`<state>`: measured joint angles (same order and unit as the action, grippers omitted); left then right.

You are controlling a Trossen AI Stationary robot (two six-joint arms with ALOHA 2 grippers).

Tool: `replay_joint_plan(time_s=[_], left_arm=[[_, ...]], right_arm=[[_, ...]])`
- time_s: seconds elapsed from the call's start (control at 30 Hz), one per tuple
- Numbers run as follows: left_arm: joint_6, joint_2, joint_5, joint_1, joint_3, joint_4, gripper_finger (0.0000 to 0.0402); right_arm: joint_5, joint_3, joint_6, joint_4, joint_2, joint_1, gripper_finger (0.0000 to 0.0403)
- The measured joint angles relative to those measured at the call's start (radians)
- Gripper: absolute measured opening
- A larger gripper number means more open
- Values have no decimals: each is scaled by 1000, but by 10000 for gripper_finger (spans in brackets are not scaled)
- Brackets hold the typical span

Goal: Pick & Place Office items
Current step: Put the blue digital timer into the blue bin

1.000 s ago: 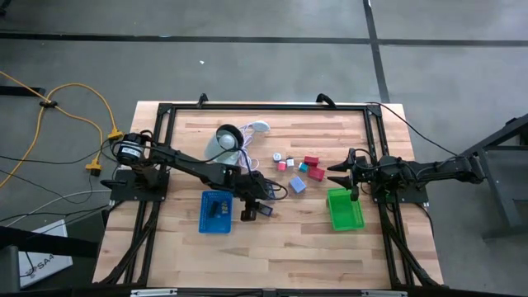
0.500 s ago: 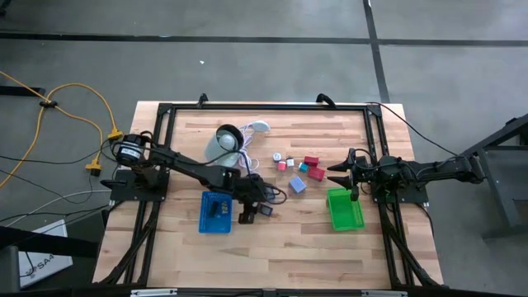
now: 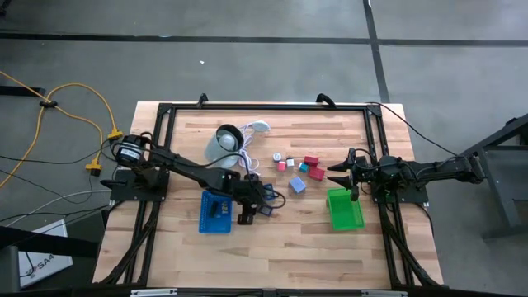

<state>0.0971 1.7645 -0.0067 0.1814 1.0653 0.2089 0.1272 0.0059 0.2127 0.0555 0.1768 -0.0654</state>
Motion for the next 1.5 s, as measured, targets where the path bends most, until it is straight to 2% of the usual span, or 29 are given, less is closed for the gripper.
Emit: replay_joint_plan(time_s=[0.3, 0.5, 1.1, 1.5], left_arm=[[-4, 17, 4, 0, -1, -1, 205], [-4, 63, 57, 0, -2, -30, 206], [12, 69, 1, 5, -1, -44, 205], [31, 92, 2, 7, 0, -53, 205]], right_arm=[[0, 0, 0, 0, 0, 0, 153], [0, 0, 0, -2, 2, 0, 153], [0, 0, 0, 0, 8, 0, 153], [0, 0, 0, 0, 8, 0, 153]])
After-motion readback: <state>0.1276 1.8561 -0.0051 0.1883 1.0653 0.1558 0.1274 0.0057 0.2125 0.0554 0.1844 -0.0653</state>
